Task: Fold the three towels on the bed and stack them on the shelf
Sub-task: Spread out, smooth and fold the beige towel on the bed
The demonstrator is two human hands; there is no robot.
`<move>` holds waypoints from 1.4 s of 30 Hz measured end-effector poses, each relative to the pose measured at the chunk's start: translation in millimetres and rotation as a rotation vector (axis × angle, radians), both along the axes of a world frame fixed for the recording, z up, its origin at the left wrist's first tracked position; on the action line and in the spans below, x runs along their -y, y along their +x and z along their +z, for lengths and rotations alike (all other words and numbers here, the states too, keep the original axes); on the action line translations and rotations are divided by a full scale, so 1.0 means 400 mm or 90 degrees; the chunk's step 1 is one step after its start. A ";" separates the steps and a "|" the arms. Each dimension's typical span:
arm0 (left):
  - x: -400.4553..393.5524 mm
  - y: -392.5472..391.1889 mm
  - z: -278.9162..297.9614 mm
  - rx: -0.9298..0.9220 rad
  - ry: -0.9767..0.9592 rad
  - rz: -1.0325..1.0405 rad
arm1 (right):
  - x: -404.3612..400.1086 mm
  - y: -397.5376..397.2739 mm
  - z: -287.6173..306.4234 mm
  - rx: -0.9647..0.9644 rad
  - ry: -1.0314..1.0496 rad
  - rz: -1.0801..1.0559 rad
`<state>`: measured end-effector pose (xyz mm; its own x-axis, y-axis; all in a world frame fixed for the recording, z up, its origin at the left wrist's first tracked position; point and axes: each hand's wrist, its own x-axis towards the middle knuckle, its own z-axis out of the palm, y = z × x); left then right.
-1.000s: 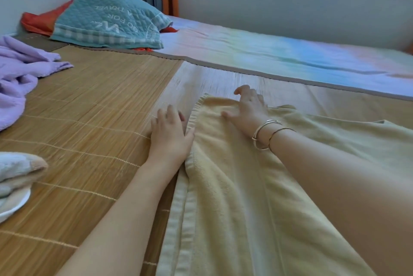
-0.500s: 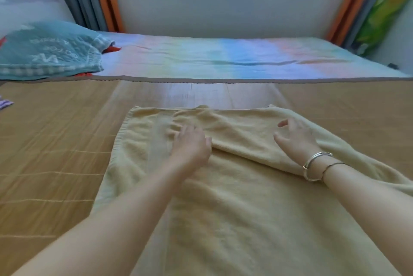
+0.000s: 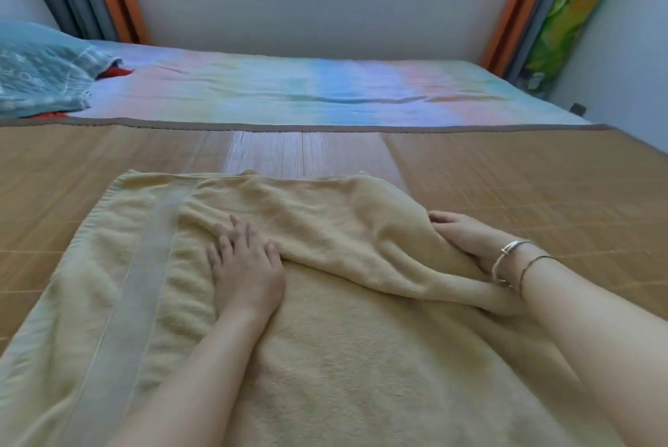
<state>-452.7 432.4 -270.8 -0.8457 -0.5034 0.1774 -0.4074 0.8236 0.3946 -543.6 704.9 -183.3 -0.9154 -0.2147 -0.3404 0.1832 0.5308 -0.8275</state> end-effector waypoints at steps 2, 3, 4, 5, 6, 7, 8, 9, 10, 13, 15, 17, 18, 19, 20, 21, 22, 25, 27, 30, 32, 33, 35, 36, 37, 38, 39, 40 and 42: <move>-0.001 0.000 -0.003 0.052 -0.038 -0.028 | 0.031 0.008 -0.002 0.021 -0.072 0.082; -0.001 0.001 -0.004 0.068 -0.049 -0.040 | 0.050 0.010 -0.001 -0.007 -0.084 0.110; -0.002 0.000 -0.002 0.076 -0.056 -0.048 | 0.067 0.009 0.001 -0.062 -0.080 0.139; -0.002 -0.001 -0.002 0.079 -0.061 -0.052 | 0.086 0.011 0.004 -0.115 -0.081 0.172; -0.002 -0.002 -0.001 0.078 -0.065 -0.054 | 0.104 0.017 0.006 -0.152 -0.071 0.212; -0.002 -0.002 -0.001 0.078 -0.069 -0.054 | 0.118 0.026 0.005 -0.179 -0.049 0.263; -0.002 -0.003 -0.002 0.077 -0.073 -0.052 | 0.132 0.035 -0.001 -0.209 -0.006 0.309; -0.002 -0.003 -0.003 0.077 -0.077 -0.050 | 0.144 0.041 -0.011 -0.248 0.055 0.339; -0.002 -0.002 -0.003 0.077 -0.078 -0.050 | 0.153 0.048 -0.020 -0.307 0.144 0.347; -0.004 0.002 -0.002 0.069 -0.070 -0.051 | 0.161 0.060 -0.028 -0.429 0.373 0.294; -0.003 0.003 -0.002 0.064 -0.063 -0.054 | 0.156 0.053 -0.023 -0.383 0.417 0.216; -0.001 0.001 -0.003 0.063 -0.058 -0.053 | 0.144 0.035 -0.018 -0.295 0.428 0.148; 0.000 0.000 -0.005 0.066 -0.057 -0.051 | 0.137 0.023 -0.023 -0.267 0.440 0.122; 0.000 -0.001 -0.006 0.071 -0.057 -0.049 | 0.131 0.016 -0.027 -0.254 0.457 0.102; 0.000 -0.002 -0.006 0.078 -0.055 -0.048 | 0.127 0.010 -0.032 -0.258 0.482 0.091; 0.000 -0.004 -0.007 0.085 -0.053 -0.044 | 0.128 0.006 -0.037 -0.278 0.505 0.089; 0.000 -0.005 -0.007 0.090 -0.051 -0.040 | 0.131 0.002 -0.041 -0.305 0.526 0.095; 0.002 -0.009 -0.010 0.092 -0.044 -0.028 | 0.145 -0.012 -0.045 -0.399 0.587 0.121; 0.002 -0.009 -0.013 0.088 -0.043 -0.024 | 0.140 -0.021 -0.044 -0.430 0.582 0.131; 0.004 -0.009 -0.010 0.110 -0.047 -0.032 | 0.125 -0.028 -0.051 -0.422 0.489 0.163; 0.003 -0.014 -0.003 0.140 -0.052 -0.048 | 0.115 -0.026 -0.061 -0.419 0.451 0.190; 0.003 -0.016 0.003 0.153 -0.057 -0.058 | 0.111 -0.022 -0.065 -0.418 0.460 0.203; 0.002 -0.020 0.017 0.189 -0.064 -0.067 | 0.103 -0.015 -0.071 -0.422 0.545 0.210; -0.002 -0.024 0.027 0.214 -0.065 -0.070 | 0.096 -0.012 -0.071 -0.419 0.600 0.191; -0.011 -0.027 0.036 0.234 -0.064 -0.071 | 0.084 -0.006 -0.068 -0.407 0.645 0.160; -0.019 -0.030 0.045 0.240 -0.063 -0.070 | 0.074 -0.001 -0.065 -0.395 0.672 0.128; -0.029 -0.033 0.055 0.238 -0.055 -0.067 | 0.065 0.005 -0.061 -0.386 0.686 0.105; -0.041 -0.040 0.065 0.233 -0.030 -0.062 | 0.056 0.009 -0.055 -0.384 0.692 0.095; -0.055 -0.057 0.084 0.222 0.046 -0.046 | 0.048 0.017 -0.049 -0.383 0.688 0.094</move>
